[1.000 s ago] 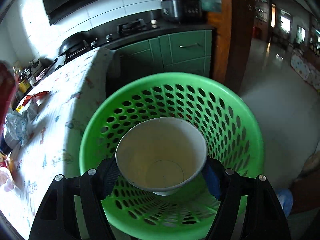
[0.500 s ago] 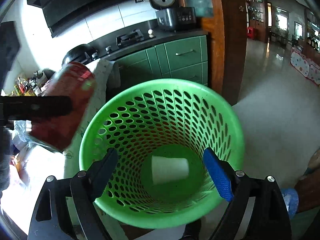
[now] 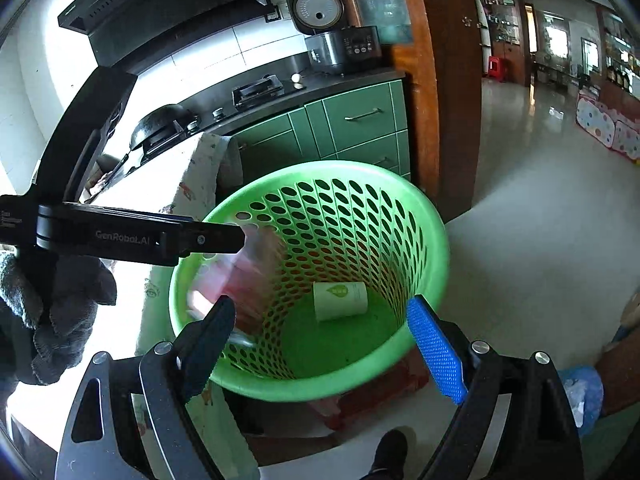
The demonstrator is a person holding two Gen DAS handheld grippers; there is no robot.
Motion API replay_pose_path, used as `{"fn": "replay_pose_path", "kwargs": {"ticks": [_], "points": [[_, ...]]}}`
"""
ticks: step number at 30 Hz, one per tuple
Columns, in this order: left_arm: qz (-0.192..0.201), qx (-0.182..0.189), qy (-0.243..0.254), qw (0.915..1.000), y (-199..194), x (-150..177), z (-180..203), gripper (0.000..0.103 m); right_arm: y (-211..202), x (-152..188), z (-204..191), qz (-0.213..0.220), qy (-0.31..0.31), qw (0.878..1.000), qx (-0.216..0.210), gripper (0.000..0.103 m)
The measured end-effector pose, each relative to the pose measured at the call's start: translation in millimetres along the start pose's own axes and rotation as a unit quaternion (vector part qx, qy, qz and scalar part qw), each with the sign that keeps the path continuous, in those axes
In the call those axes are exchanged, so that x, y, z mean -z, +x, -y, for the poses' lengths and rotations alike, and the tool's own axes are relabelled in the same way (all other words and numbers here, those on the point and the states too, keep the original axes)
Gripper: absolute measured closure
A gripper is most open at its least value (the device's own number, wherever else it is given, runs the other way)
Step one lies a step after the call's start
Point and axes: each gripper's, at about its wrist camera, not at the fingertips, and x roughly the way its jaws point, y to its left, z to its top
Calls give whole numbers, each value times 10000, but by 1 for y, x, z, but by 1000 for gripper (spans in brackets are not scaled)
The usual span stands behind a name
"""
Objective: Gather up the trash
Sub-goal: 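Drop the paper cup into the green basket with the right tool while the left tool drops the can, then grasp the yellow-red drink bottle with the left tool while the right tool grasps the clear plastic cup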
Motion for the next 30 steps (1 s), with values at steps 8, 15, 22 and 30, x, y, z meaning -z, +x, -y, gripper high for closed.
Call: {"fn": "replay_pose_path", "kwargs": {"ticks": [8, 15, 22, 30], "points": [[367, -113, -95, 9992, -40, 19, -4, 17, -20, 8, -18, 54, -22, 9999, -105, 18], [854, -271, -318, 9955, -104, 68, -26, 17, -45, 16, -61, 109, -406, 9985, -360, 18], [1199, -446, -777, 9887, -162, 134, -72, 16, -55, 28, -118, -4, -900, 9925, -824, 18], [1567, -1086, -1580, 9688, -221, 203, -135, 16, -56, 44, -194, -148, -1658, 9759, -1408, 18]]}}
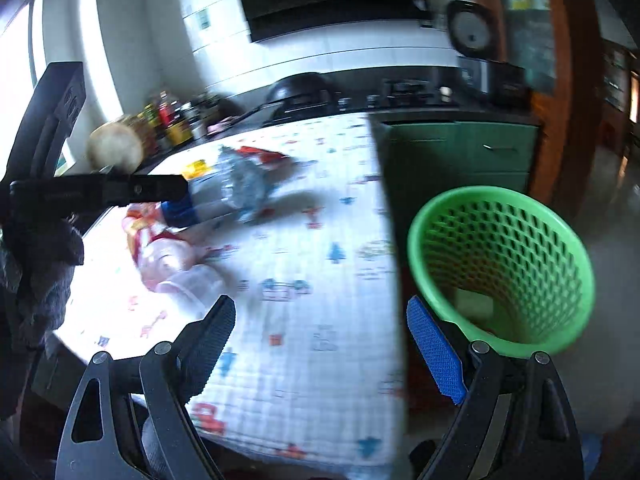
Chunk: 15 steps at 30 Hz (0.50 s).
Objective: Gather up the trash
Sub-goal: 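Grasp the yellow-red drink bottle with the left tool while the right tool grasps the clear plastic cup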
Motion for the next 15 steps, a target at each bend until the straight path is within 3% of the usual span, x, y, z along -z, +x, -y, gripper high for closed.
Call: {"fn": "replay_pose_path", "kwargs": {"ticks": [9, 15], "points": [[184, -720, -1122, 9909, -37, 30, -84, 16, 34, -1, -64, -289, -515, 9957, -718, 18], [241, -879, -1794, 9796, -50, 50, -113, 16, 56, -1, -96, -368, -481, 9945, -852, 16]]}}
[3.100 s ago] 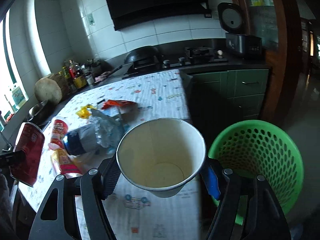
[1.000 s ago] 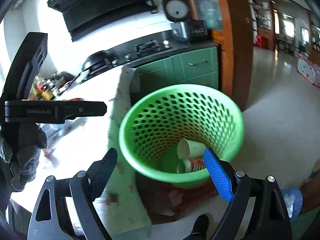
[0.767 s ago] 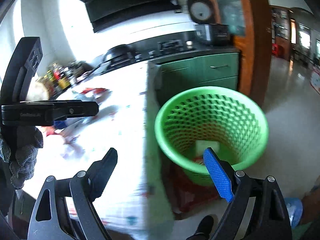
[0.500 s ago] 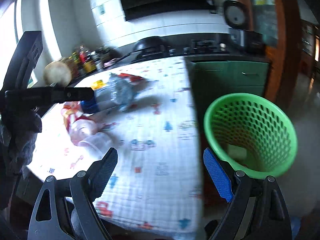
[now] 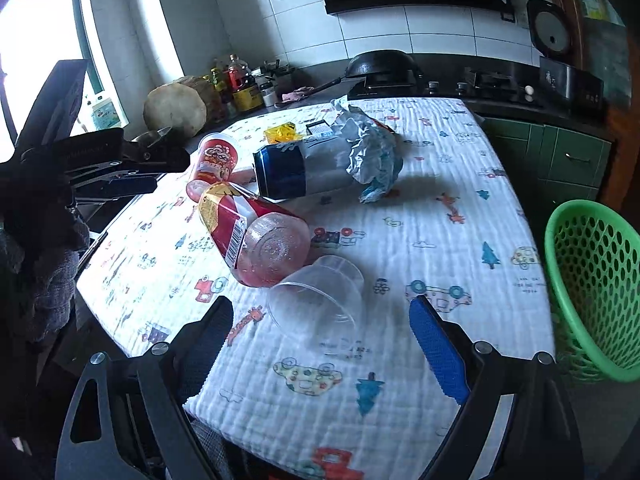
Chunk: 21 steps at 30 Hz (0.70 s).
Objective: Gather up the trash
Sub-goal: 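Grasp the yellow-red drink bottle with the left tool while the right tool grasps the clear plastic cup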
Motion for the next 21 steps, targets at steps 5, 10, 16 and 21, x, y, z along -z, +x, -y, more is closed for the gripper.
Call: {"fn": "replay_pose_path", "kwargs": {"ticks": [5, 10, 16, 21], "points": [[-78, -57, -652, 9978, 6, 8, -15, 15, 25, -2, -9, -57, 249, 9996, 136, 16], [-268, 6, -1303, 9911, 21, 13, -21, 13, 44, -1, -8, -137, 350, 9983, 452, 18], [-447, 137, -1912, 9804, 42, 16, -22, 13, 51, 5, 4, -304, 510, 9977, 341, 31], [-558, 404, -2356, 9694, 58, 17, -20, 12, 48, 6, 12, -291, 581, 9976, 236, 41]]}}
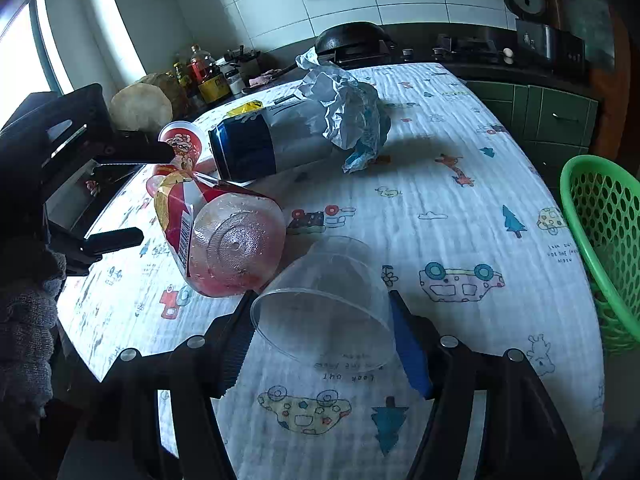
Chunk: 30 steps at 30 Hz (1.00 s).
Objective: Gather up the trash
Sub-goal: 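Grasp the yellow-red drink bottle with the left tool while the right tool grasps the clear plastic cup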
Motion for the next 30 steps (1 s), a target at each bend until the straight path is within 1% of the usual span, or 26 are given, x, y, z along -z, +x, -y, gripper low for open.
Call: {"fn": "replay_pose_path", "kwargs": {"ticks": [1, 5, 12, 20, 22, 24, 30], "points": [[6, 24, -22, 10000, 2, 0, 1, 12, 0, 0, 0, 2, 4, 10000, -2, 41], [15, -83, -95, 9999, 10, 1, 5, 12, -6, 1, 6, 44, 63, 9999, -78, 41], [-35, -278, -426, 9987, 27, 1, 1, 12, -17, 2, 9, 138, -21, 9998, -155, 41], [-48, -324, -568, 9978, 37, -3, 2, 12, -23, 6, 11, 152, -27, 9996, -215, 41], [-69, -323, -617, 9975, 39, -3, 0, 14, -24, 6, 11, 158, -39, 9996, -225, 41], [-102, -264, -645, 9975, 40, -2, -3, 22, -25, 6, 11, 168, -61, 9996, -205, 41], [-141, -142, -561, 9982, 38, -1, -6, 24, -25, 7, 8, 142, -119, 9997, -180, 41]]}}
